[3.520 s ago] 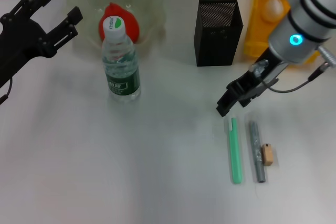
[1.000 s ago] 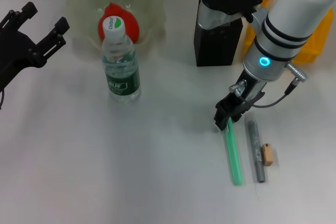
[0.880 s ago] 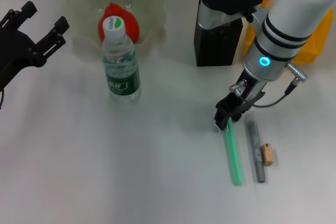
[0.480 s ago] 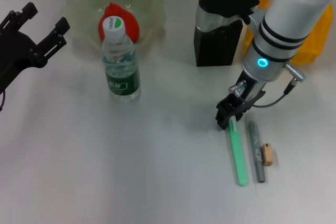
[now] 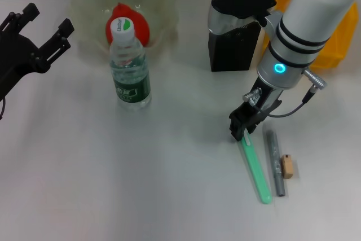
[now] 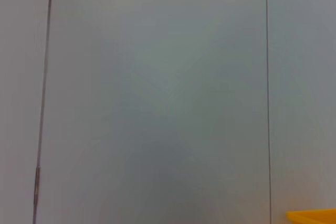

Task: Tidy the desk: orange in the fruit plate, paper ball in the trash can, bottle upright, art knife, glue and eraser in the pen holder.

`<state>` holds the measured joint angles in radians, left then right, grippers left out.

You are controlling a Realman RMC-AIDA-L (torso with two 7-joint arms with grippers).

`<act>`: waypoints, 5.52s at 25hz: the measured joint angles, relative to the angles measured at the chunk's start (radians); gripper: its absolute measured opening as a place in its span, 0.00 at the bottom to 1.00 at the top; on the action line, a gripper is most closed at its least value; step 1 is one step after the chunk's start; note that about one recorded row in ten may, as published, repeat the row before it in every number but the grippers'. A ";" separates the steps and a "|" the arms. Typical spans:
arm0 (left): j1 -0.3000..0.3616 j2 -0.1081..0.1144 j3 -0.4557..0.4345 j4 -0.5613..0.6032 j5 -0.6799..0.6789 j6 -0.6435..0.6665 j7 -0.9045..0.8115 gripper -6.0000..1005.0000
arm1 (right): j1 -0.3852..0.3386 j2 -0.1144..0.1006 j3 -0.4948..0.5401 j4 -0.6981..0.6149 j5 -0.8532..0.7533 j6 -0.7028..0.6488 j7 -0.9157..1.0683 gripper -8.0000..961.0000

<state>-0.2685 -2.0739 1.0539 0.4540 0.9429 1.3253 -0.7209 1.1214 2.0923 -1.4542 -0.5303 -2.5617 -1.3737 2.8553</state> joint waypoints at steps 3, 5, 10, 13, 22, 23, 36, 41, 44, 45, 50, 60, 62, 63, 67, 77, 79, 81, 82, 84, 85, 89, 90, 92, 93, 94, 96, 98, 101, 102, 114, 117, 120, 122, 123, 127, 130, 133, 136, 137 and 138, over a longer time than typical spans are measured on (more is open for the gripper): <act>0.000 0.000 0.000 0.000 0.000 0.000 0.000 0.80 | -0.002 0.000 0.000 0.000 0.000 -0.005 0.000 0.33; 0.000 0.000 0.000 0.000 0.000 0.001 0.000 0.80 | -0.007 0.000 0.001 0.001 0.003 -0.006 0.000 0.32; -0.001 -0.002 0.000 0.000 0.000 0.002 0.000 0.80 | -0.009 0.000 0.001 0.000 0.012 -0.006 -0.001 0.29; -0.001 -0.003 0.000 -0.001 0.000 0.002 0.000 0.80 | -0.009 0.000 0.005 -0.001 0.012 -0.004 -0.001 0.27; -0.002 -0.002 0.000 -0.012 -0.012 0.010 0.000 0.80 | -0.019 -0.001 0.011 -0.007 0.031 0.000 -0.003 0.20; -0.002 -0.002 0.000 -0.013 -0.014 0.010 0.000 0.80 | -0.030 -0.005 0.012 -0.013 0.046 0.001 -0.003 0.20; -0.004 0.004 -0.001 -0.004 -0.023 0.050 -0.019 0.80 | -0.199 -0.013 0.259 -0.176 0.066 -0.072 -0.106 0.20; -0.004 0.006 -0.003 0.026 -0.025 0.062 -0.064 0.80 | -0.289 -0.014 0.419 -0.232 0.100 -0.114 -0.218 0.20; -0.003 0.006 -0.003 0.055 -0.026 0.064 -0.092 0.80 | -0.342 -0.014 0.437 -0.263 0.154 -0.120 -0.270 0.20; -0.003 0.006 -0.003 0.063 -0.026 0.066 -0.100 0.80 | -0.373 -0.013 0.437 -0.287 0.183 -0.120 -0.300 0.20; -0.006 0.004 -0.003 0.085 -0.031 0.094 -0.130 0.80 | -0.463 -0.012 0.432 -0.366 0.313 -0.135 -0.398 0.20; -0.007 0.001 -0.003 0.090 -0.078 0.123 -0.154 0.80 | -0.635 -0.021 0.625 -0.353 0.787 -0.213 -0.861 0.20; -0.008 0.001 -0.002 0.091 -0.083 0.126 -0.157 0.80 | -0.644 -0.021 0.656 -0.327 0.832 -0.224 -0.913 0.20; -0.009 0.001 -0.002 0.089 -0.086 0.127 -0.157 0.80 | -0.651 -0.021 0.689 -0.294 0.882 -0.231 -0.973 0.20; -0.013 0.000 0.001 0.080 -0.091 0.124 -0.152 0.80 | -0.649 -0.025 0.786 -0.140 1.042 -0.228 -1.186 0.20; -0.026 0.004 -0.003 0.065 -0.091 0.119 -0.139 0.80 | -0.486 -0.015 0.810 0.097 1.214 0.001 -1.567 0.20; -0.026 0.004 -0.003 0.065 -0.091 0.119 -0.139 0.80 | -0.449 -0.015 0.805 0.116 1.215 0.067 -1.604 0.20; -0.023 0.007 -0.003 0.067 -0.091 0.119 -0.136 0.80 | -0.412 -0.013 0.802 0.133 1.215 0.136 -1.634 0.20; -0.021 0.008 -0.004 0.069 -0.091 0.119 -0.136 0.80 | -0.396 -0.012 0.801 0.144 1.213 0.164 -1.648 0.20; -0.018 0.010 -0.012 0.071 -0.088 0.118 -0.135 0.80 | -0.369 -0.012 0.801 0.167 1.211 0.214 -1.677 0.20; -0.016 0.011 -0.025 0.071 -0.083 0.118 -0.135 0.80 | -0.354 -0.012 0.800 0.183 1.210 0.248 -1.695 0.20; -0.009 0.012 -0.038 0.070 -0.080 0.121 -0.134 0.80 | -0.346 -0.012 0.790 0.200 1.210 0.291 -1.704 0.20; -0.001 0.012 -0.038 0.072 -0.080 0.122 -0.134 0.80 | -0.346 -0.012 0.785 0.204 1.210 0.299 -1.704 0.20; 0.001 0.013 -0.038 0.073 -0.080 0.122 -0.134 0.80 | -0.346 -0.012 0.776 0.211 1.210 0.317 -1.706 0.20; 0.002 0.013 -0.038 0.074 -0.080 0.122 -0.134 0.80 | -0.347 -0.011 0.770 0.216 1.210 0.326 -1.709 0.20; 0.003 0.013 -0.038 0.073 -0.080 0.121 -0.134 0.80 | -0.348 -0.011 0.765 0.221 1.210 0.334 -1.714 0.20; 0.003 0.014 -0.038 0.070 -0.080 0.119 -0.134 0.80 | -0.351 -0.010 0.762 0.235 1.211 0.344 -1.727 0.20; 0.003 0.013 -0.038 0.068 -0.080 0.118 -0.134 0.80 | -0.351 -0.009 0.760 0.259 1.211 0.355 -1.743 0.20; 0.003 0.010 -0.038 0.065 -0.079 0.118 -0.133 0.80 | -0.351 -0.009 0.757 0.268 1.209 0.359 -1.744 0.20; 0.003 0.010 -0.038 0.065 -0.079 0.118 -0.133 0.80 | -0.352 -0.009 0.754 0.271 1.209 0.360 -1.744 0.20; 0.005 0.006 -0.038 0.040 -0.087 0.125 -0.139 0.80 | -0.387 -0.009 0.695 0.275 1.211 0.327 -1.737 0.23; 0.004 0.003 -0.037 0.038 -0.088 0.128 -0.145 0.80 | -0.409 -0.012 0.695 0.267 1.211 0.286 -1.730 0.33; 0.000 0.002 -0.037 0.036 -0.088 0.129 -0.146 0.80 | -0.447 -0.012 0.680 0.217 1.209 0.227 -1.674 0.45; -0.007 0.002 -0.038 0.035 -0.089 0.130 -0.148 0.80 | -0.480 -0.013 0.645 0.162 1.208 0.183 -1.607 0.53; -0.008 0.002 -0.038 0.035 -0.089 0.130 -0.148 0.80 | -0.517 -0.013 0.594 0.091 1.208 0.138 -1.518 0.57; -0.012 0.001 -0.039 0.034 -0.089 0.121 -0.141 0.80 | -0.580 -0.014 0.505 -0.056 1.206 0.075 -1.372 0.65; -0.016 0.004 -0.038 0.028 -0.088 0.107 -0.139 0.80 | -0.623 -0.014 0.459 -0.229 1.147 0.025 -1.219 0.65; -0.016 0.006 -0.030 0.027 -0.083 0.104 -0.146 0.80 | -0.627 -0.013 0.447 -0.449 0.921 -0.039 -0.934 0.65; -0.010 0.006 -0.029 0.025 -0.081 0.102 -0.143 0.80 | -0.605 -0.014 0.428 -0.526 0.806 -0.066 -0.800 0.65; -0.008 0.005 -0.028 0.022 -0.080 0.099 -0.140 0.80 | -0.588 -0.015 0.415 -0.563 0.741 -0.082 -0.728 0.65; -0.007 0.005 -0.028 0.002 -0.080 0.091 -0.135 0.80 | -0.560 -0.015 0.400 -0.622 0.633 -0.110 -0.617 0.65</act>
<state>-0.2752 -2.0687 1.0263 0.4556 0.8632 1.4164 -0.8559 0.5616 2.0776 -1.0543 -1.1527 -1.9283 -1.4833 2.2383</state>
